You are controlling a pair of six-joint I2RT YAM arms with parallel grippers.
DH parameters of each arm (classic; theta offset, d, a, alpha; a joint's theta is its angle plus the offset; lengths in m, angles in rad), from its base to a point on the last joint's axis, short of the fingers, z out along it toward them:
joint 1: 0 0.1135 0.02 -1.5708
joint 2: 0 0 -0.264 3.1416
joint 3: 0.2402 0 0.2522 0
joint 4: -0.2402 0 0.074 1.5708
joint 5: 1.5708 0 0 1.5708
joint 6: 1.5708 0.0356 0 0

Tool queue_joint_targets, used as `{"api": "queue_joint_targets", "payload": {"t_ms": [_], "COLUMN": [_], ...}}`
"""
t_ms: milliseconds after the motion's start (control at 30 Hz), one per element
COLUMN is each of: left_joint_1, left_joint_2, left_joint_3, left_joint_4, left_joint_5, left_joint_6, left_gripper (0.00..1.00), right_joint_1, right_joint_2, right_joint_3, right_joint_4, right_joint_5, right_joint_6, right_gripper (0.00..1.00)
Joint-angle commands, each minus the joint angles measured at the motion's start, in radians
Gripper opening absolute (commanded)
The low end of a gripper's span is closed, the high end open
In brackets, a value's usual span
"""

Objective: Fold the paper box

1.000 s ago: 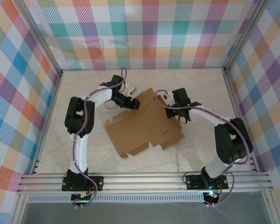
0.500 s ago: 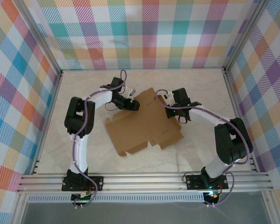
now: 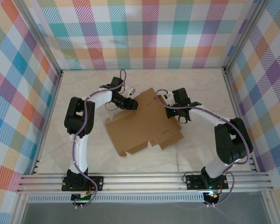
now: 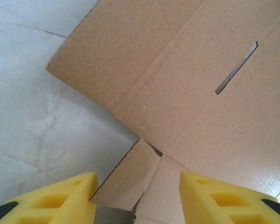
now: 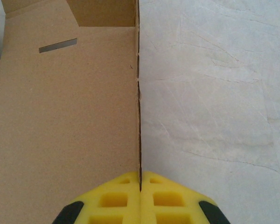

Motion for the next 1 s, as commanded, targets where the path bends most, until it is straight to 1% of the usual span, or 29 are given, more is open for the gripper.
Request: {"api": "queue_joint_targets", "payload": {"t_ms": [0,200,533,967], "left_joint_1": [-0.030,-0.062,-0.087,-0.106], "left_joint_2": [-0.069,-0.096,-0.108,-0.059], "left_joint_3": [0.008,0.005,-0.017,-0.041], "left_joint_4": [-0.006,-0.040,-0.067,-0.033], "left_joint_5": [0.005,-0.027,-0.017,-0.019], "left_joint_6": [0.027,0.050,0.057,-0.006], "left_gripper": [0.50,0.52,0.53,0.52], "right_joint_1": [-0.009,-0.007,-0.008,-0.008], "right_joint_2": [0.006,0.012,0.029,0.031], "right_joint_3": [0.027,0.029,0.040,0.045], "right_joint_4": [0.014,0.013,0.008,0.001], "right_joint_5": [-0.009,-0.010,-0.005,0.001], "right_joint_6": [0.022,0.023,0.030,0.033], "right_gripper": [0.00,0.00,0.00,0.00]}}
